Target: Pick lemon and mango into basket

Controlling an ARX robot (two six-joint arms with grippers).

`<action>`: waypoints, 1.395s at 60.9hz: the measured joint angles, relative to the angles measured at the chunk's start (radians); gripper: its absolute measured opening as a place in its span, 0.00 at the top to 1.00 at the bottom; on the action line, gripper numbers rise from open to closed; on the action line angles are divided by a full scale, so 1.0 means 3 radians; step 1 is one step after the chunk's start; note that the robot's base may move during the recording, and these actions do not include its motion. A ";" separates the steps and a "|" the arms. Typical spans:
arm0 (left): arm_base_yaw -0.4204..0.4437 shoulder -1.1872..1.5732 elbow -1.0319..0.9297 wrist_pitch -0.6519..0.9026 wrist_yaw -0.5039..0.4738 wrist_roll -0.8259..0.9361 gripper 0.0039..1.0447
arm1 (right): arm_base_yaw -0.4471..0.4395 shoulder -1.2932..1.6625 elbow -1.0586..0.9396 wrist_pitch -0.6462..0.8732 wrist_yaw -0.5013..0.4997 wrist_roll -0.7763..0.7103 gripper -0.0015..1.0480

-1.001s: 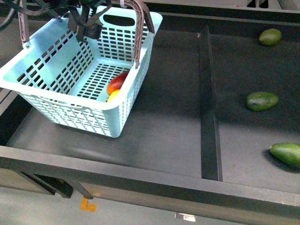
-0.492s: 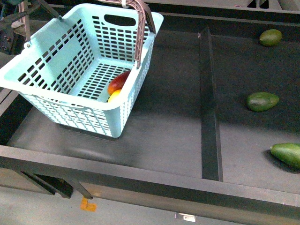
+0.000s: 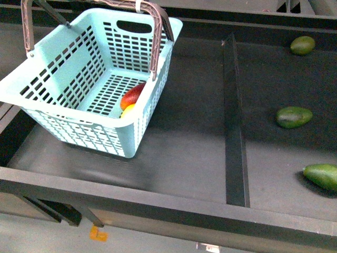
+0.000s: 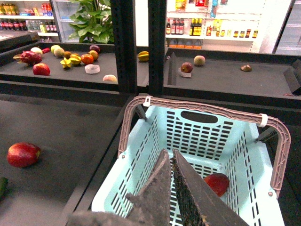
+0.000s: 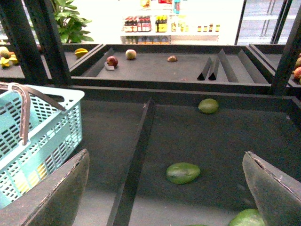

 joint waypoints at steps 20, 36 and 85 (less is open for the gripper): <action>0.0254 -0.0799 -0.0580 -0.0238 0.0243 0.0025 0.97 | 0.0000 0.0000 0.0000 0.0000 0.0000 0.0000 0.08; 0.0519 -0.1614 -0.0754 -0.0876 0.0505 0.0031 0.97 | 0.0000 0.0000 0.0000 0.0000 0.0000 0.0000 0.08; 0.0519 -0.3423 -0.0807 -0.2548 0.0505 0.0037 0.97 | 0.0000 0.0000 0.0000 0.0000 0.0000 0.0000 0.08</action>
